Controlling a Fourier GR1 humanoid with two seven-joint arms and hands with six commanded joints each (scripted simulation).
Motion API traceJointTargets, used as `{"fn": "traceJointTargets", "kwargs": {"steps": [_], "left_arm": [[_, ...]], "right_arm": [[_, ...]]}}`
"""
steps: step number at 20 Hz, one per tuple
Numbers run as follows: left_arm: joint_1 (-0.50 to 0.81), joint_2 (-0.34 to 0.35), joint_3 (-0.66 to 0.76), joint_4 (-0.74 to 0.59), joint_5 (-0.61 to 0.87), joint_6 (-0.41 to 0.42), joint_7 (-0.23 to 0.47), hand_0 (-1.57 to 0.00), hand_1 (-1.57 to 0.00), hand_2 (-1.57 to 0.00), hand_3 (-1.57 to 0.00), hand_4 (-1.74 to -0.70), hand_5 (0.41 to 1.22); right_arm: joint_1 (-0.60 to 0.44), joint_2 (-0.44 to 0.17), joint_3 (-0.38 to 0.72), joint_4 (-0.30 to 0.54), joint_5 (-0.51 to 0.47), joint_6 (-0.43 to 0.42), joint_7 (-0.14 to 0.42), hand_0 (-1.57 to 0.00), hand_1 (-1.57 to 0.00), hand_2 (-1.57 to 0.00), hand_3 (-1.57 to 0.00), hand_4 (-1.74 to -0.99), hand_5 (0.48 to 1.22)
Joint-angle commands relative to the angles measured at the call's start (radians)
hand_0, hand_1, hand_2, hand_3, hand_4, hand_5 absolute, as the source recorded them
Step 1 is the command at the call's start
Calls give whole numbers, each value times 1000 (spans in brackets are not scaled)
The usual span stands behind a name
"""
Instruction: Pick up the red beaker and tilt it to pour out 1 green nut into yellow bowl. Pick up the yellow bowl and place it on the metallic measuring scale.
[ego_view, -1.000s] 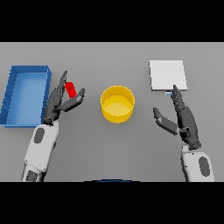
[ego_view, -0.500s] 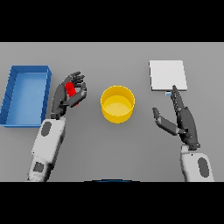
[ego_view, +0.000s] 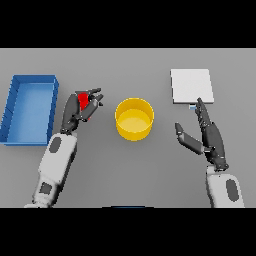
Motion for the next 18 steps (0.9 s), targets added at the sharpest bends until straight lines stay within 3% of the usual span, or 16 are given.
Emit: {"fn": "traceJointTargets", "kwargs": {"steps": [1,8,10,13,18], "left_arm": [[7,1,-8,-14,-9,6,9,-1486,-1484,-1483,-1409,-1529,1184],[12,11,-26,-156,-44,2,83,-1553,-1553,-1553,-1537,-1499,1213],[4,28,-52,-201,-85,1,114,-1560,-1559,-1559,-1549,-1496,1216],[-25,76,-106,-246,-141,-8,202,-1565,-1565,-1565,-1560,-1616,1174],[-72,120,-148,-212,-165,-21,235,-1565,-1565,-1565,-1560,-1616,1140]], "right_arm": [[11,0,5,-15,3,0,-14,1,1,1,1,-1287,650],[3,1,11,-18,17,-7,10,1,1,1,1,-1294,664],[12,7,20,-18,27,-10,-8,1,1,1,1,-1289,664],[13,3,23,-26,21,2,-11,1,1,1,1,-1277,664],[17,-5,16,-19,22,0,0,1,1,1,1,-1277,679]]}}
